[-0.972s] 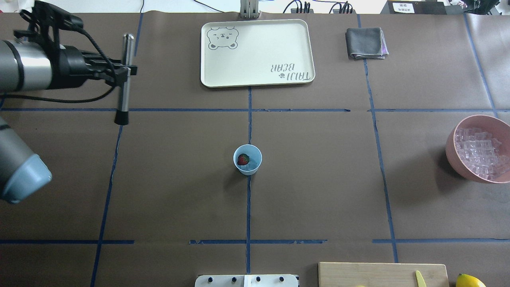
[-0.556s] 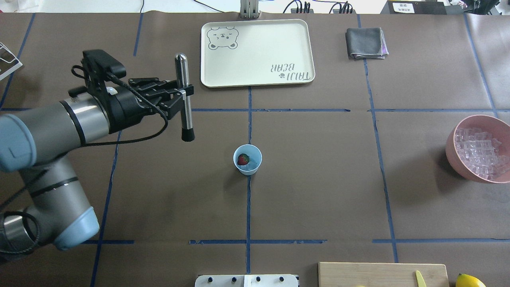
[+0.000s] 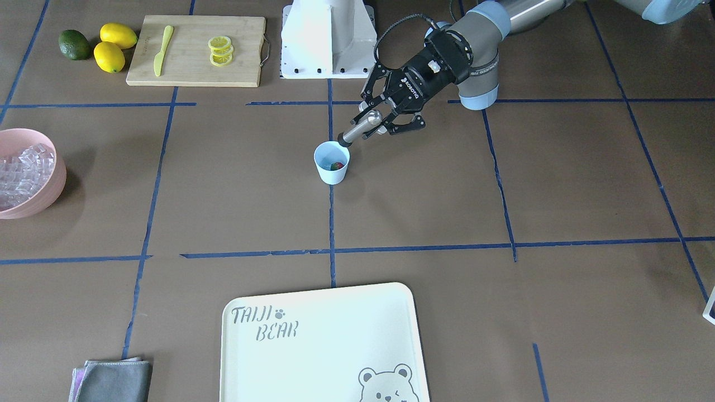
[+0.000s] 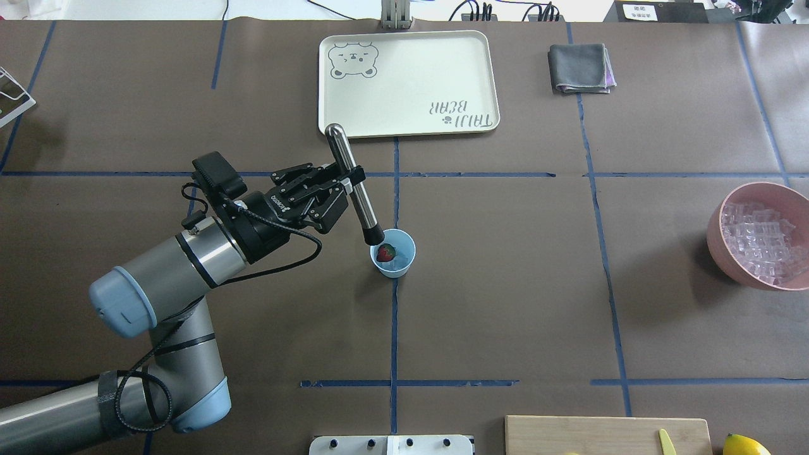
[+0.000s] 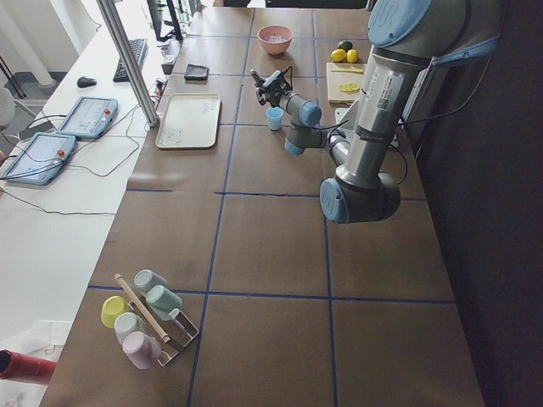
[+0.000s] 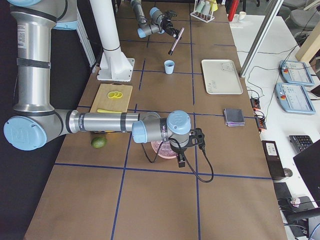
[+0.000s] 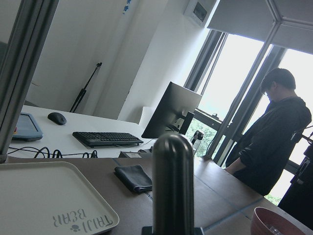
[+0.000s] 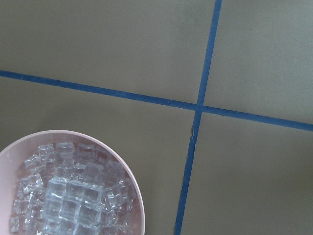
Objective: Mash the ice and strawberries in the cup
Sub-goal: 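Press the pestle down into the cup with the left gripper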
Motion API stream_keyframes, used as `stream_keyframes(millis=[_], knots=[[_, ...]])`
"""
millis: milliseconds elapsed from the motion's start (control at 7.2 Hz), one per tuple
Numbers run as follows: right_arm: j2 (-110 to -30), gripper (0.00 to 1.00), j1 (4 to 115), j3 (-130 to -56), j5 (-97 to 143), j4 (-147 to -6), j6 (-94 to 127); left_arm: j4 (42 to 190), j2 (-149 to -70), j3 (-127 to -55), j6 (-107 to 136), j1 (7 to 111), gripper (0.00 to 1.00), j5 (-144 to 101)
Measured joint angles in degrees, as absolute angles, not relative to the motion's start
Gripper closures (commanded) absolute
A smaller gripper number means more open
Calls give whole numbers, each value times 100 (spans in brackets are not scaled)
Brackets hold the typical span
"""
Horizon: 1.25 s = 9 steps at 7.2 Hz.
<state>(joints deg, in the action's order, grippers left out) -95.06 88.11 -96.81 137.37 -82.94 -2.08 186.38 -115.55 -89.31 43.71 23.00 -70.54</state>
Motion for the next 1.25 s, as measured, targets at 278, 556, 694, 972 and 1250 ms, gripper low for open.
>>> stream_keyframes(millis=[278, 556, 694, 972, 1250], knots=[[-9512, 1, 8804, -9701, 13737, -8382, -233, 19026, -11602, -8747, 3641, 2257, 100, -6829], [-9514, 1, 8806, -9700, 13737, -8392, -237, 19054, -11600, -8787, 2603, 2121, 100, -6280], [-9519, 1, 8806, -9692, 13737, -8393, -237, 19026, -11607, -8781, 2249, 1977, 100, -6031], [-9531, 1, 8807, -9684, 13737, -8393, -237, 18900, -11787, -8759, 1996, 1571, 100, -5663], [-9538, 1, 8807, -9679, 13732, -8394, -237, 18718, -11926, -8744, 1976, 1379, 100, -5526]])
